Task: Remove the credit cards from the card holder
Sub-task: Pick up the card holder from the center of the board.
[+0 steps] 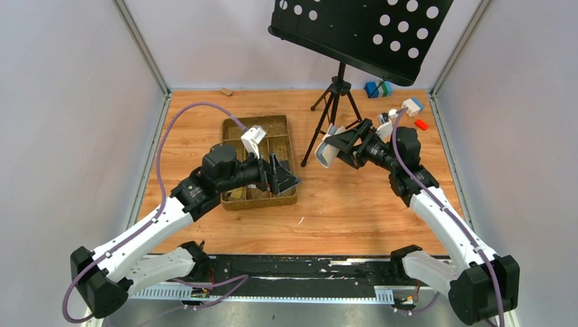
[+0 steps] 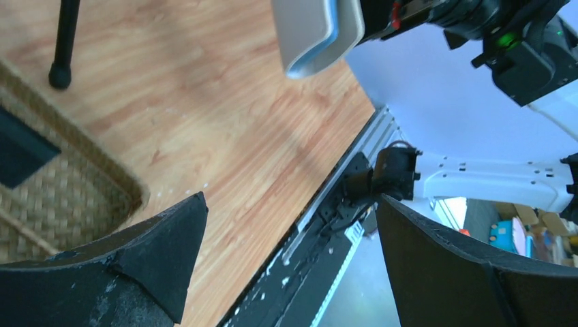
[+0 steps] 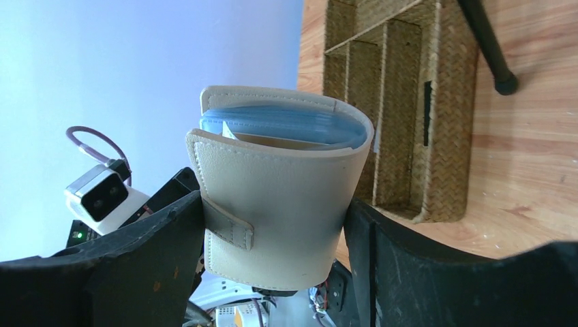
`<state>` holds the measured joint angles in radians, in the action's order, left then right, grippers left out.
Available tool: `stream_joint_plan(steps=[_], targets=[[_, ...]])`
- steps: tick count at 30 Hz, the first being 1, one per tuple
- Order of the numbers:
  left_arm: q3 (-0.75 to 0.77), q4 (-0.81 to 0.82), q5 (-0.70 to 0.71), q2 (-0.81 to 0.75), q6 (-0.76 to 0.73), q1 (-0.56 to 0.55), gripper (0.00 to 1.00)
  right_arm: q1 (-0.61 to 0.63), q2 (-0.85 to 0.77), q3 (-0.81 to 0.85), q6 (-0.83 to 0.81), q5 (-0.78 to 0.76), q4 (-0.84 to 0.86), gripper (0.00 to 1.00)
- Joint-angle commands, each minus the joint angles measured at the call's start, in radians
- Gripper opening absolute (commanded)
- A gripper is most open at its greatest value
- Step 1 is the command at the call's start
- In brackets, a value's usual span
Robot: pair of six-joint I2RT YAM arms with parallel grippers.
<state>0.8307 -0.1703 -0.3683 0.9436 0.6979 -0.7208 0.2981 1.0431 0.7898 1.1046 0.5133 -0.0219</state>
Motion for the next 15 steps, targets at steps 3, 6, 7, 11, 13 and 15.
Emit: stream_joint_plan(steps=[3, 6, 7, 11, 13, 15], targets=[[0.14, 0.082, 0.177, 0.073, -0.058, -0.097, 1.0, 0.065, -0.006, 0.108, 0.017, -0.005, 0.001, 0.73], [0.201, 0.066, 0.205, 0.131, -0.085, -0.128, 0.99, 0.098, 0.024, 0.137, 0.005, -0.019, -0.028, 0.73], [0.218, 0.058, 0.216, 0.147, -0.099, -0.139, 0.98, 0.11, 0.034, 0.144, 0.005, -0.02, -0.033, 0.73], [0.273, 0.02, 0.288, 0.201, -0.124, -0.17, 0.95, 0.156, 0.06, 0.164, 0.0, -0.04, -0.058, 0.75], [0.297, -0.021, 0.332, 0.225, -0.126, -0.174, 0.9, 0.172, 0.064, 0.169, -0.002, -0.057, -0.076, 0.76], [0.314, -0.048, 0.355, 0.239, -0.138, -0.177, 0.86, 0.181, 0.068, 0.169, -0.001, -0.067, -0.084, 0.77]])
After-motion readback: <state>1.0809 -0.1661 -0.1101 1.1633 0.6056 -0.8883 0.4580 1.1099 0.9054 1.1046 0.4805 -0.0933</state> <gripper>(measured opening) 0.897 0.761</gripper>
